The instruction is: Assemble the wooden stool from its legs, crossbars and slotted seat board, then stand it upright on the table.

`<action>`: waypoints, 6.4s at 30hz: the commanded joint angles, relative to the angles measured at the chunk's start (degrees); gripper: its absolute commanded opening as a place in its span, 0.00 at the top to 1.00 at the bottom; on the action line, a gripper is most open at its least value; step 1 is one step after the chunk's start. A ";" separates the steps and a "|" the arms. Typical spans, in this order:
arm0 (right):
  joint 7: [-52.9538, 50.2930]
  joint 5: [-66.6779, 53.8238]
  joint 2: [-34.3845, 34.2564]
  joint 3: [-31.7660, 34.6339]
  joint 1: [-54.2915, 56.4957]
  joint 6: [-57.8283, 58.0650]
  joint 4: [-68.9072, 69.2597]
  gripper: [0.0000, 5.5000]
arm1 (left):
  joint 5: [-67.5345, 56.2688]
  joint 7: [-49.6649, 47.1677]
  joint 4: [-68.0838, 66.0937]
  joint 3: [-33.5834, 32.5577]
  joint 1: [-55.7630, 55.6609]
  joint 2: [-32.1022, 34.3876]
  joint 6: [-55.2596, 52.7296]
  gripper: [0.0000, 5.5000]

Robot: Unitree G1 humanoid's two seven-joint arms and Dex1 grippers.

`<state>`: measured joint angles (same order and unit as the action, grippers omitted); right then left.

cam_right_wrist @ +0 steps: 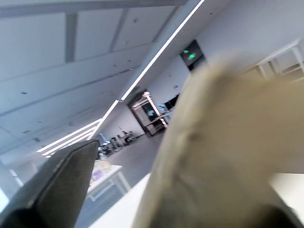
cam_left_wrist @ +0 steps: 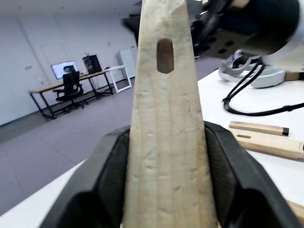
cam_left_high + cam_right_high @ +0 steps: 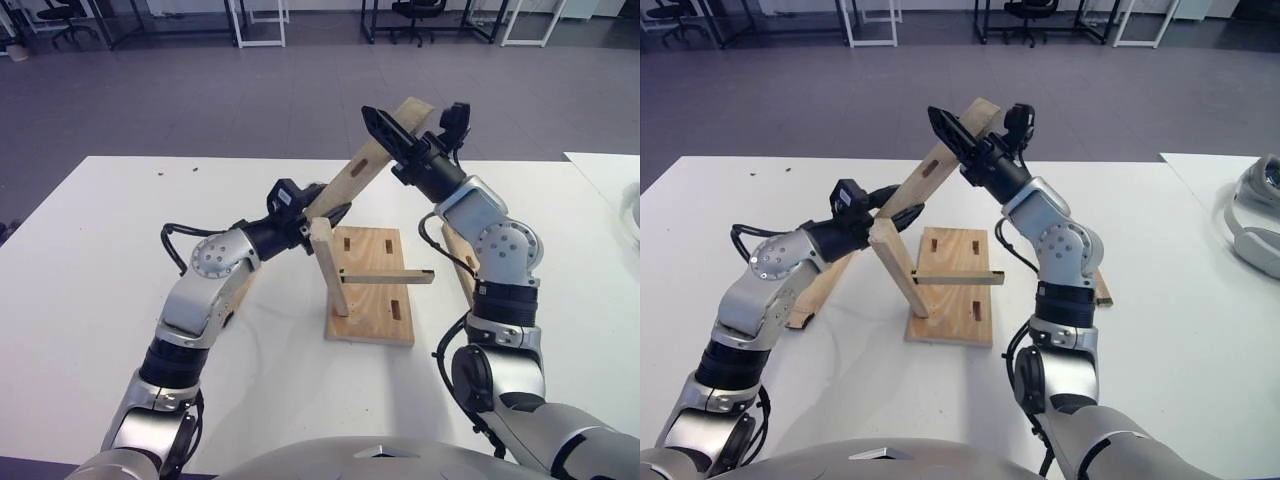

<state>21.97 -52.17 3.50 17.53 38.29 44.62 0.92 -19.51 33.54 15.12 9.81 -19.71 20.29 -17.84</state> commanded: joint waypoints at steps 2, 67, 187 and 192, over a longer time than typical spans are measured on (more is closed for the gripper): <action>-4.05 -5.96 0.85 2.23 0.36 4.50 0.99 0.49 | 1.10 1.21 -1.36 -0.34 -0.67 -0.67 3.17 0.62; -29.62 4.57 21.61 -8.90 -38.57 6.28 31.10 0.81 | 10.00 -11.24 10.23 7.53 15.68 -11.13 -11.73 0.22; 30.05 51.06 16.06 -32.05 -11.32 -41.45 -38.00 0.46 | 25.16 16.32 -12.81 3.24 13.86 23.82 13.25 0.22; 35.53 49.41 23.06 -30.50 -16.36 -37.59 -29.83 0.46 | 24.78 2.77 -33.38 3.20 1.96 5.74 21.88 0.22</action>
<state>55.27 -3.37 23.40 -12.44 25.65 4.96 -32.47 6.41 40.28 -12.01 13.66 -13.20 32.00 1.52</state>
